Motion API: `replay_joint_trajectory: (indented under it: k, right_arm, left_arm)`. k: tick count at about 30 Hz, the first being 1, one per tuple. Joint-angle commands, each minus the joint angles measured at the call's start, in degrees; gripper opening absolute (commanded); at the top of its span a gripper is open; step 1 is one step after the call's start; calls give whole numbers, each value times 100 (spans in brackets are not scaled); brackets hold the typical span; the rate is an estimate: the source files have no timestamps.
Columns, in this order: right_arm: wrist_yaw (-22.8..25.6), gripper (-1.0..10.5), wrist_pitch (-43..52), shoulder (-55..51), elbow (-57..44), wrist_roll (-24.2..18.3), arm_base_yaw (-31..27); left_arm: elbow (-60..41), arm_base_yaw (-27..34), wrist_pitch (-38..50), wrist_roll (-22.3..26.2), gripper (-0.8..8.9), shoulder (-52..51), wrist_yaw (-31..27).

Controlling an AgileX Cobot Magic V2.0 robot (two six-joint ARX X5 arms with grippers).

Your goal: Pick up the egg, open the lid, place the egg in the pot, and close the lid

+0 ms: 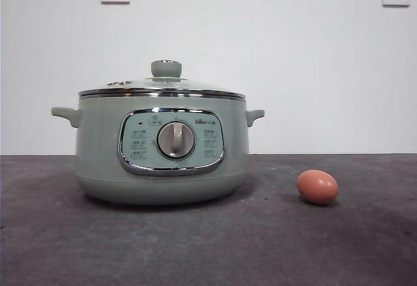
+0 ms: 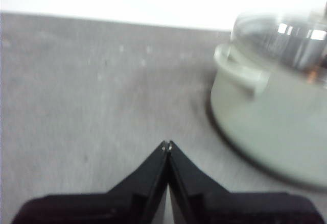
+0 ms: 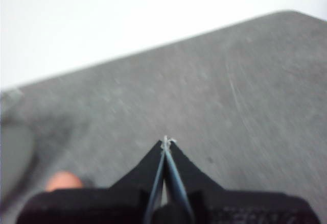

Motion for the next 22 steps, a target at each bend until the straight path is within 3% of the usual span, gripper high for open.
replay_joint_trajectory:
  k: [1,9,16,22]
  right_arm:
    - [-122,-12,61,111,374,315,0]
    - [-940,-12,-470,1172,1897,216,0]
    - [-1753,-12,-2050,2479,3893,-774,0]
    - [-2057,-12,-3611,3456,5541,-1541,2]
  left_arm:
    - [420,11,-168,-236,-6,129,15]
    - [1971,11,-925,-354,-6,1029,704]
    - [3567,11,-1937,-4,-6,1963,1436]
    - [4813,11,-2907,326,-6,2570,1816]
